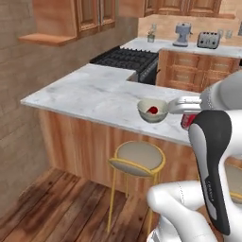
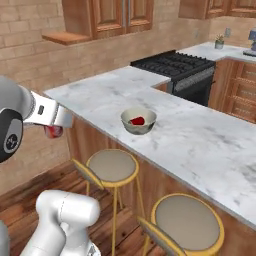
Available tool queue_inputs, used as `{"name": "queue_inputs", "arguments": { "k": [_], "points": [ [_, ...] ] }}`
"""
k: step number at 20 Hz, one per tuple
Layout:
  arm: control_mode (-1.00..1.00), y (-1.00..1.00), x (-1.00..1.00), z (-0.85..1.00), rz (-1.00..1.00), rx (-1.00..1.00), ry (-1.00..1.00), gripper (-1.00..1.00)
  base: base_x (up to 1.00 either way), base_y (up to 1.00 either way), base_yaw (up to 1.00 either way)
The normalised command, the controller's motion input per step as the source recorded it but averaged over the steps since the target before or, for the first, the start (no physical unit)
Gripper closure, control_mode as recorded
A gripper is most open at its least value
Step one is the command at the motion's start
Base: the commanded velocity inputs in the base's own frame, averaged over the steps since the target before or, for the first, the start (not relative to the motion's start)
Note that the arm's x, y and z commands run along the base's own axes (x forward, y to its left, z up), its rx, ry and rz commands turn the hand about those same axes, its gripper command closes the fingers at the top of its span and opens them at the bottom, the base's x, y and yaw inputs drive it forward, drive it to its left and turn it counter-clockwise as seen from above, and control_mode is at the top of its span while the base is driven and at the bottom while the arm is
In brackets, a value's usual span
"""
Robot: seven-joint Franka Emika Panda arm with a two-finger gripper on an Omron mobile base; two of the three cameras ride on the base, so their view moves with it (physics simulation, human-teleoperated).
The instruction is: Open the fridge, grab two sodas, and place both sodas inside the bowl with ice on the dining counter.
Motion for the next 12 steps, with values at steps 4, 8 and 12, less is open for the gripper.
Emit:
{"name": "queue_inputs", "arguments": {
  "k": [4, 8, 12],
  "points": [
    [1.00, 0.00, 0.00, 0.00, 0.00, 0.00, 0.00, 1.00, 0.56, 0.50, -0.52],
    [1.00, 0.00, 0.00, 0.00, 0.00, 0.00, 0.00, 1.00, 0.53, 0.55, -0.51],
    [1.00, 0.00, 0.00, 0.00, 0.00, 0.00, 0.00, 1.00, 0.50, 0.55, -0.51]
  ]
}}
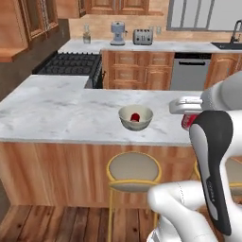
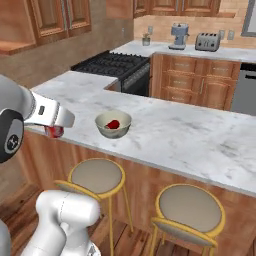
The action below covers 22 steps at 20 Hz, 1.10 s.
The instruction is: Open the fridge, grab two sodas, and place both sodas inside the bowl with ice on the dining counter.
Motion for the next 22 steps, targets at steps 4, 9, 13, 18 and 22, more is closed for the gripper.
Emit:
{"name": "queue_inputs", "arguments": {
  "k": [4, 9, 13, 18, 22],
  "points": [
    [1.00, 0.00, 0.00, 0.00, 0.00, 0.00, 0.00, 1.00, 0.49, 0.50, -0.52],
    [1.00, 0.00, 0.00, 0.00, 0.00, 0.00, 0.00, 1.00, 0.52, 0.55, -0.51],
    [1.00, 0.00, 0.00, 0.00, 0.00, 0.00, 0.00, 1.00, 0.67, 0.79, -0.40],
    [1.00, 0.00, 0.00, 0.00, 0.00, 0.00, 0.00, 1.00, 0.84, 0.86, -0.24],
    [-1.00, 0.56, 0.75, -0.01, 0.02, -0.02, 0.14, 1.00, 0.24, 0.21, -0.01]
  ]
}}
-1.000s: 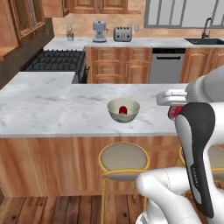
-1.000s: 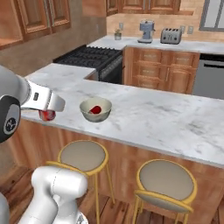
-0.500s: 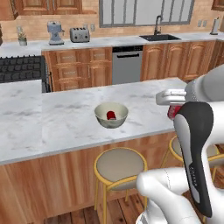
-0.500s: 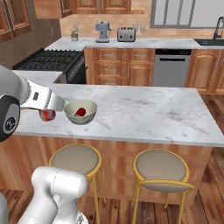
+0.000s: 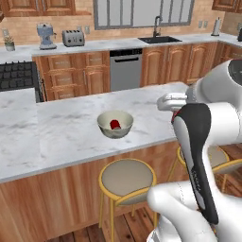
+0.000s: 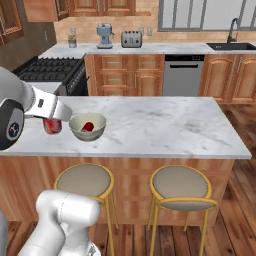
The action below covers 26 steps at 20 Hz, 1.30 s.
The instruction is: Open the fridge, grab two sodas, and place both sodas inside the bowl with ice on the dining counter.
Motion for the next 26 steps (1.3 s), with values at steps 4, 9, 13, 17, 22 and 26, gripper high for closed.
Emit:
{"name": "queue_inputs", "arguments": {
  "k": [4, 9, 13, 17, 22, 26],
  "points": [
    [-1.00, 0.65, 1.00, 0.00, 0.11, -0.04, 0.24, 1.00, 0.00, 0.00, 0.00],
    [-1.00, 0.52, 0.96, -0.02, 0.15, -0.10, 0.27, 1.00, 0.00, 0.00, 0.00],
    [-1.00, 0.23, 0.95, -0.21, 0.22, -0.12, 0.29, 1.00, 0.00, 0.00, 0.00],
    [-1.00, 0.03, 0.94, -0.44, 0.28, -0.12, 0.36, 1.00, 0.00, 0.00, 0.00],
    [-1.00, -0.14, 0.90, -0.67, 0.34, -0.11, 0.30, 1.00, 0.00, 0.00, 0.00],
    [-1.00, -0.01, 0.41, -0.60, 0.13, -0.12, 0.16, 1.00, 0.00, 0.00, 0.00]
  ]
}}
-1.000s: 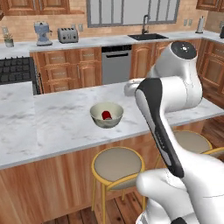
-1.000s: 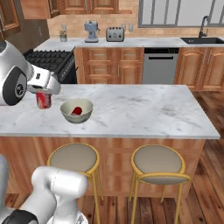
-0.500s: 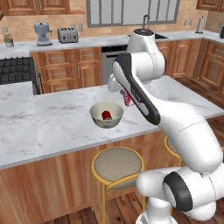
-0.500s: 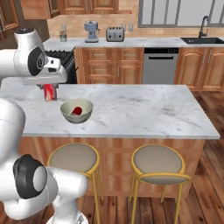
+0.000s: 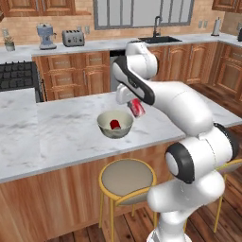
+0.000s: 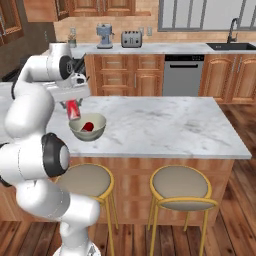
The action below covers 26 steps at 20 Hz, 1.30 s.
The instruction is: Open the fridge, grab two sodas, and place both sodas inside the bowl with ice on the dining counter.
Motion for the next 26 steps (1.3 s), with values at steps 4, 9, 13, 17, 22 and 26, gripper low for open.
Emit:
{"name": "queue_inputs", "arguments": {
  "k": [4, 9, 13, 17, 22, 26],
  "points": [
    [-1.00, 0.11, 0.49, -0.35, 0.05, -0.10, 0.14, 1.00, 0.00, 0.00, 0.00],
    [-1.00, 0.13, 0.51, -0.38, 0.08, -0.08, 0.12, 1.00, 0.00, 0.00, 0.00],
    [-1.00, 0.24, 0.42, -0.37, 0.07, -0.07, 0.09, 1.00, 0.00, 0.00, 0.00],
    [-1.00, 0.19, 0.34, -0.36, 0.04, -0.06, 0.03, 1.00, 0.00, 0.00, 0.00],
    [-1.00, 0.07, 0.39, -0.36, 0.04, -0.01, 0.00, 1.00, 0.00, 0.00, 0.00],
    [-1.00, 0.00, 0.51, -0.29, 0.04, 0.00, 0.00, 1.00, 0.00, 0.00, 0.00]
  ]
}}
